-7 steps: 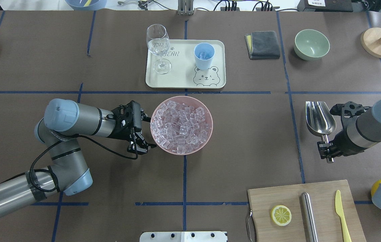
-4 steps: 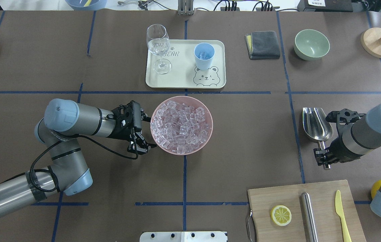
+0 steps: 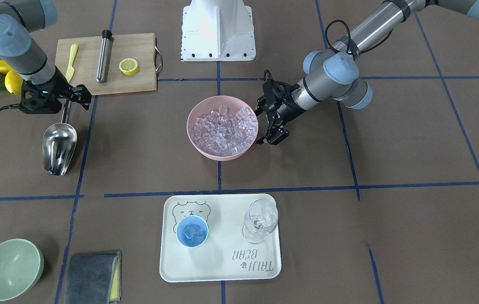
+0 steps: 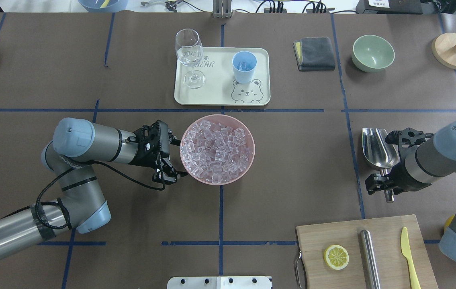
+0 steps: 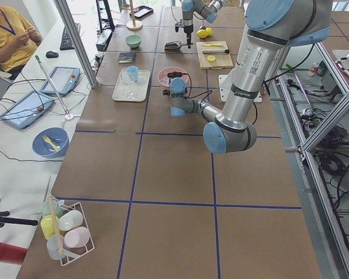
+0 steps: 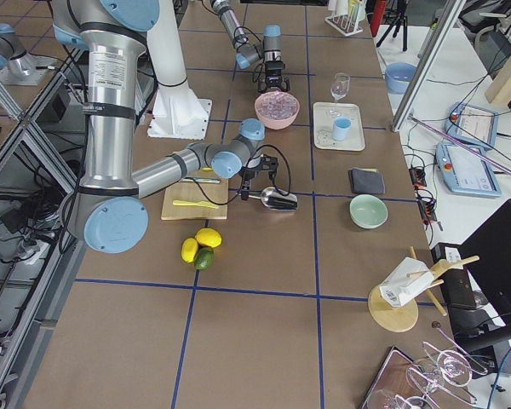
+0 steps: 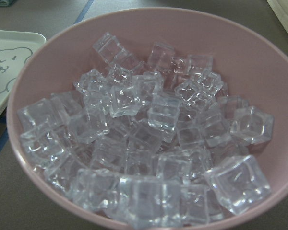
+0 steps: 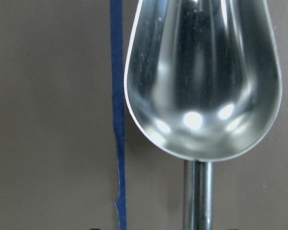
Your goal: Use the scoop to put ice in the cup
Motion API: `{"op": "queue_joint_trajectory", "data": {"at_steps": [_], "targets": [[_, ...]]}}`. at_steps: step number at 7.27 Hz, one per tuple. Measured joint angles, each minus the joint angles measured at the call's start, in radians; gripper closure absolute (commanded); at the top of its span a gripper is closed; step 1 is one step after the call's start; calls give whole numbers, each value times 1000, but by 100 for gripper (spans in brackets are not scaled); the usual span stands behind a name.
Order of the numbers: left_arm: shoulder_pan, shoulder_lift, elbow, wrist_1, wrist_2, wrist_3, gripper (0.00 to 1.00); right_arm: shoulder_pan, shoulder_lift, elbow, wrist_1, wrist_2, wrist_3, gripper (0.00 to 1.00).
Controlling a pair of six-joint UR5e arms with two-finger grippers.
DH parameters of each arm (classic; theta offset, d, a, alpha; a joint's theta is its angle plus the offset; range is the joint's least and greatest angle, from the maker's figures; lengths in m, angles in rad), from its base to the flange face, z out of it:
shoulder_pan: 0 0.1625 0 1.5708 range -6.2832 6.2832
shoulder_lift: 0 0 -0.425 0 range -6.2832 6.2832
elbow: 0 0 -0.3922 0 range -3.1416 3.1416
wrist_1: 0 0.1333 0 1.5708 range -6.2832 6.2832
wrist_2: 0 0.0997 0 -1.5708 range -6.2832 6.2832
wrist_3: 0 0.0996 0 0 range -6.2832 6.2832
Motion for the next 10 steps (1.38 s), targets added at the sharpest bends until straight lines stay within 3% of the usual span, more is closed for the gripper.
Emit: {"op": "queue_joint_trajectory", "data": {"at_steps": [2,4,6,8,10], "targets": [[-1,0,-1,0,-1,-1,0,112,25,-2,-8,-4,-105,0],[-2,1,-1,0,-1,-1,0,277,26,-13,-66,21,-373,0],[-2,1,-1,0,-1,-2,0,475,14,-16,-198,68,-707,0],[-6,4,-1,0,0,-1,0,666,-41,-23,-293,100,-1022,0],[-33,9,-4,2,14,-12,0,761,-134,-23,-310,172,-1149,0]]}}
